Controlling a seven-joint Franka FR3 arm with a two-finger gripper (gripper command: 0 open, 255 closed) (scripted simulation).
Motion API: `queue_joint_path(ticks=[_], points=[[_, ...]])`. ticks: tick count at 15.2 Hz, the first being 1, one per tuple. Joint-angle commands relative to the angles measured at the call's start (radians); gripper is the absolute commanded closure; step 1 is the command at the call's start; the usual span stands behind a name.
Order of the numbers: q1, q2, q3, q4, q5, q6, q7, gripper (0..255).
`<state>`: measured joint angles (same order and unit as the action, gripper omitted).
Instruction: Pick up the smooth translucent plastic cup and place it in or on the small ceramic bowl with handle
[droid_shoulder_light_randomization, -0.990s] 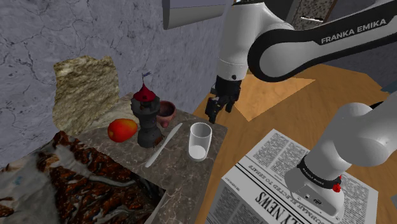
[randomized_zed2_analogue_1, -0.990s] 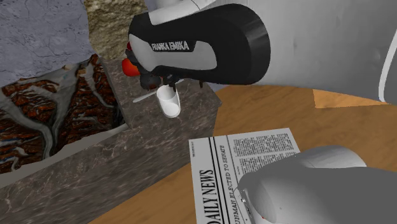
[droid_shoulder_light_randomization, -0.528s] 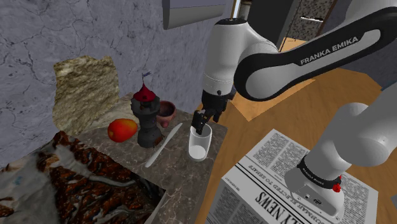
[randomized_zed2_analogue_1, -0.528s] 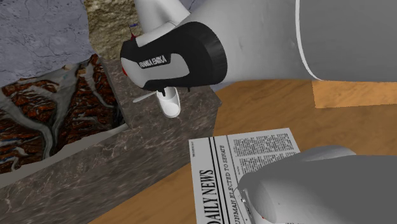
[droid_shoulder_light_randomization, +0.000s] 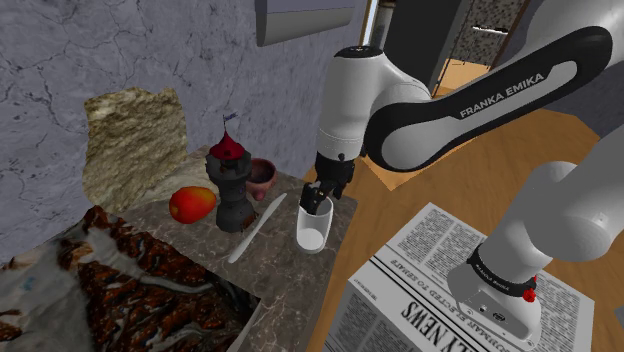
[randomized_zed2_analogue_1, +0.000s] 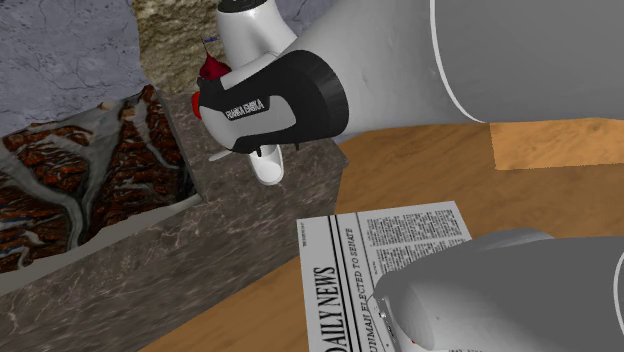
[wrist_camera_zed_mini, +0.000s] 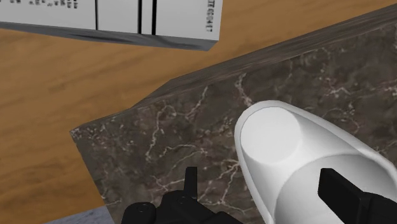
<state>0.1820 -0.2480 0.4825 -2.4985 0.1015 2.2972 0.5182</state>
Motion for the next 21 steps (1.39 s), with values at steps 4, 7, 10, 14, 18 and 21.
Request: queue_joint_path(ticks=[4,7,10,14,18,21], points=[[0.000,0.000,0.000,0.000,0.000,0.000,0.000,0],[0.000,0.000,0.000,0.000,0.000,0.000,0.000,255],[0.000,0.000,0.000,0.000,0.000,0.000,0.000,255],[0.000,0.000,0.000,0.000,0.000,0.001,0.000,255],[0.004,-0.035,-0.010,0.027,0.012,-0.060,-0.012,255],[0.007,-0.058,-0.018,0.050,0.018,-0.105,-0.020,255]])
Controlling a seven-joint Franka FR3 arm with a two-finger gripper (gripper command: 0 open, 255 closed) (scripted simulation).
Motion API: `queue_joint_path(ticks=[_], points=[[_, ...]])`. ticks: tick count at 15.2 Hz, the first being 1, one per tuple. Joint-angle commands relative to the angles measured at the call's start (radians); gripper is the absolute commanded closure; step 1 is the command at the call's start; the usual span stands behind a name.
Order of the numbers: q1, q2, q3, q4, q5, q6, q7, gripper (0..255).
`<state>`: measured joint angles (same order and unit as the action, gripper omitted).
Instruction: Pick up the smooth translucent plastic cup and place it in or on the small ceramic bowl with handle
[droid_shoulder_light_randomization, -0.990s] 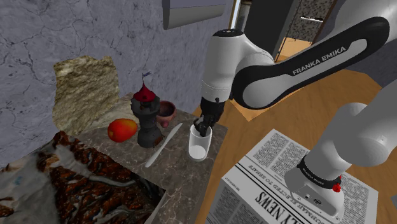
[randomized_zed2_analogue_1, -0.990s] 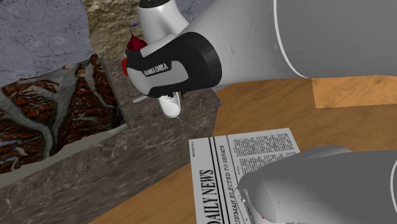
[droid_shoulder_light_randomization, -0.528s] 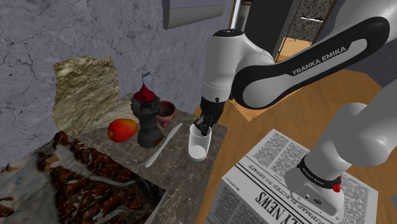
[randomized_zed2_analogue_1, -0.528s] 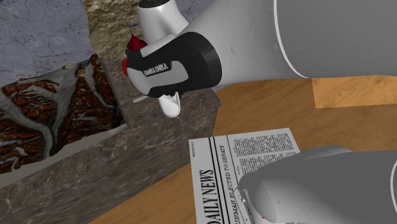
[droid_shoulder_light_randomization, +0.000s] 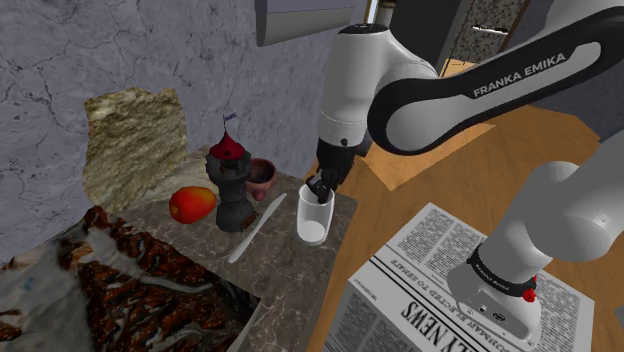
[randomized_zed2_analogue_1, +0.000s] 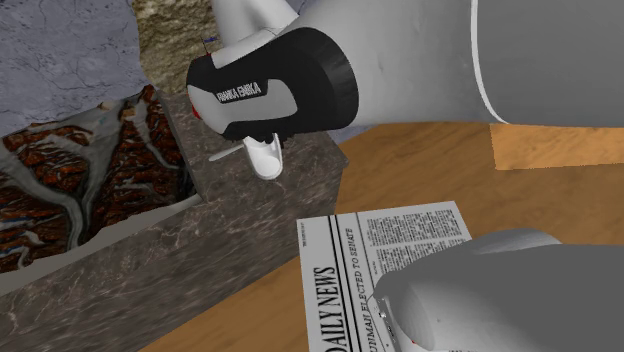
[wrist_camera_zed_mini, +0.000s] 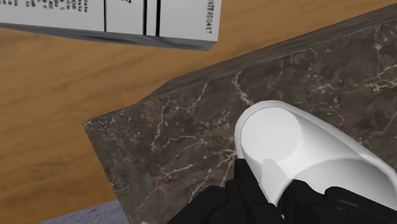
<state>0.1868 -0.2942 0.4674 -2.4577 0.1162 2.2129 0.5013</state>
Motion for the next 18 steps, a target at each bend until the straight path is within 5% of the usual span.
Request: queue_joint_path(ticks=[1,18], points=[[0.002,-0.019,-0.006,0.018,0.006,-0.036,-0.005,255],[0.004,-0.098,-0.043,0.185,0.013,-0.279,-0.026,255]])
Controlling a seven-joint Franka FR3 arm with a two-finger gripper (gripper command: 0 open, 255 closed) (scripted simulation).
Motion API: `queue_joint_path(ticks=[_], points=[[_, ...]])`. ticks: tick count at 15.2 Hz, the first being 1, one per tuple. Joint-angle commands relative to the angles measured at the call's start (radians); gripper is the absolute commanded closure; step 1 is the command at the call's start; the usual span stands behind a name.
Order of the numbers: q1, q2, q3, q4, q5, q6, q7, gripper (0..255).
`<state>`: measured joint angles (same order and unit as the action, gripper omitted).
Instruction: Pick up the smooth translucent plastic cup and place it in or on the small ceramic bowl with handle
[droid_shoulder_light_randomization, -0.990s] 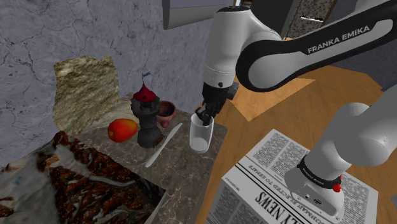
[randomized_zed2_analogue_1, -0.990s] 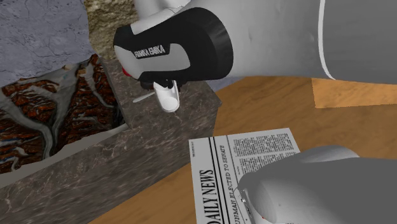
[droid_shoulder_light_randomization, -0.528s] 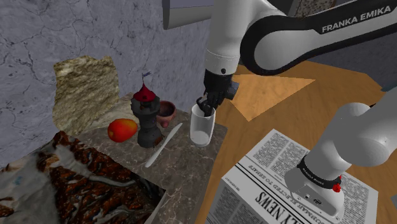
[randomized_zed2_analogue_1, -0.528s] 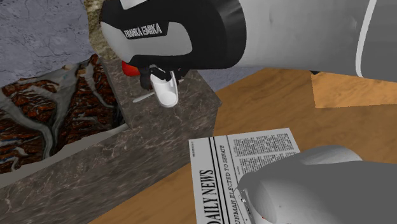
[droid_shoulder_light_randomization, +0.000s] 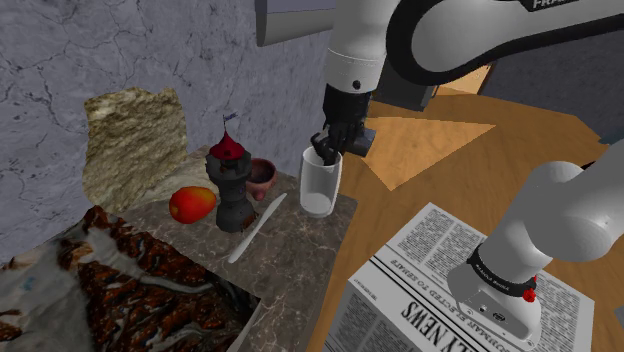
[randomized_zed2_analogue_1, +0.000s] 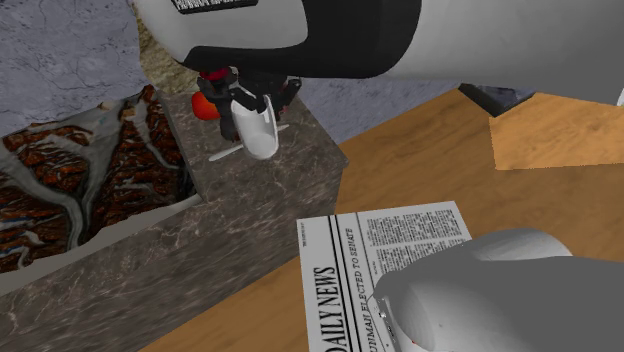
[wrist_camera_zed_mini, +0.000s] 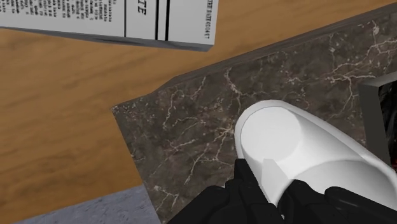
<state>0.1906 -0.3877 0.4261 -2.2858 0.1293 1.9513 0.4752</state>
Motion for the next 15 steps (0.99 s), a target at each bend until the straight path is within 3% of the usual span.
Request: queue_joint_path(ticks=[1,4,15], points=[[0.000,-0.007,-0.004,0.024,0.000,-0.031,-0.001,255],[-0.001,-0.012,-0.008,0.056,-0.001,-0.067,-0.002,255],[-0.090,0.366,-0.037,0.471,-0.156,-0.129,-0.048,255]])
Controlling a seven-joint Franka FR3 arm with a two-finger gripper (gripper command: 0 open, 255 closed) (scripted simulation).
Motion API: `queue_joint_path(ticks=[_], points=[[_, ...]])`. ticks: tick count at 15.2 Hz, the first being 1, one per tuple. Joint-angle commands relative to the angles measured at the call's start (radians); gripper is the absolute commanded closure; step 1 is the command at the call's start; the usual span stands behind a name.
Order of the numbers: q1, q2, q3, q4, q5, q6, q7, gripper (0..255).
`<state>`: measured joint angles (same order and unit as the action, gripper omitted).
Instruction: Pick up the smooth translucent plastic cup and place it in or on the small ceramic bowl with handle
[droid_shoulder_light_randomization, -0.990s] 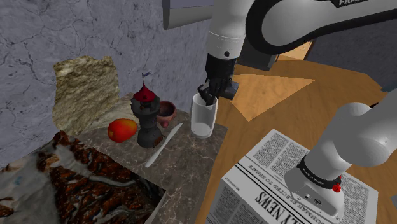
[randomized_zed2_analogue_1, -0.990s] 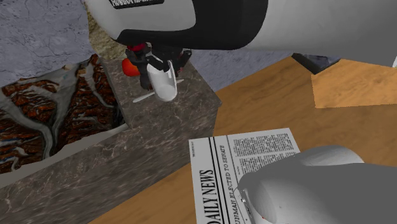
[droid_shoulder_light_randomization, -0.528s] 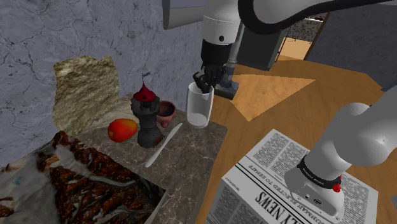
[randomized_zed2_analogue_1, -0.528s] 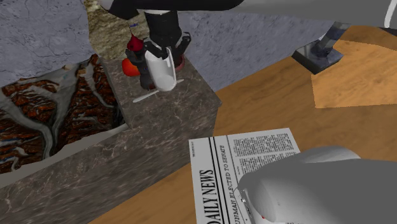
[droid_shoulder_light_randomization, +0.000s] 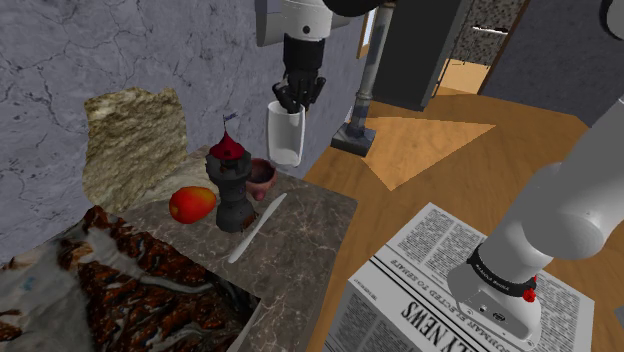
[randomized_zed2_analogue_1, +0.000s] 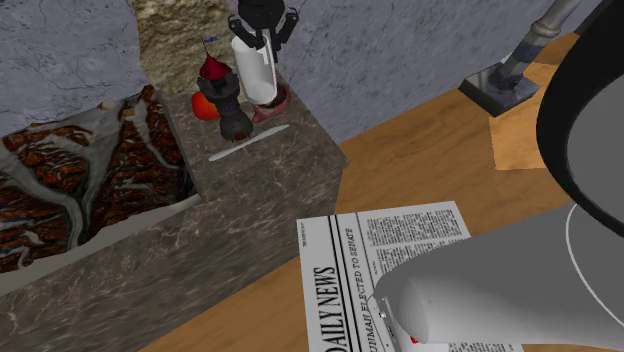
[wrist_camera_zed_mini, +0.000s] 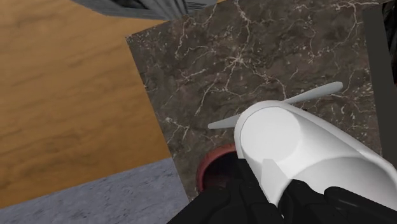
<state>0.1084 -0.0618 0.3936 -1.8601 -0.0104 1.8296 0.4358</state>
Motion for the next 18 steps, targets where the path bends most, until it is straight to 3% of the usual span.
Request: queue_joint_path(ticks=[1,9,18], points=[[-0.011,0.077,-0.007,0.092,-0.031,-0.020,-0.011,255],[0.006,0.404,-0.032,0.553,-0.143,-0.173,-0.038,255],[-0.006,0.389,-0.036,0.409,-0.139,-0.044,-0.033,255]])
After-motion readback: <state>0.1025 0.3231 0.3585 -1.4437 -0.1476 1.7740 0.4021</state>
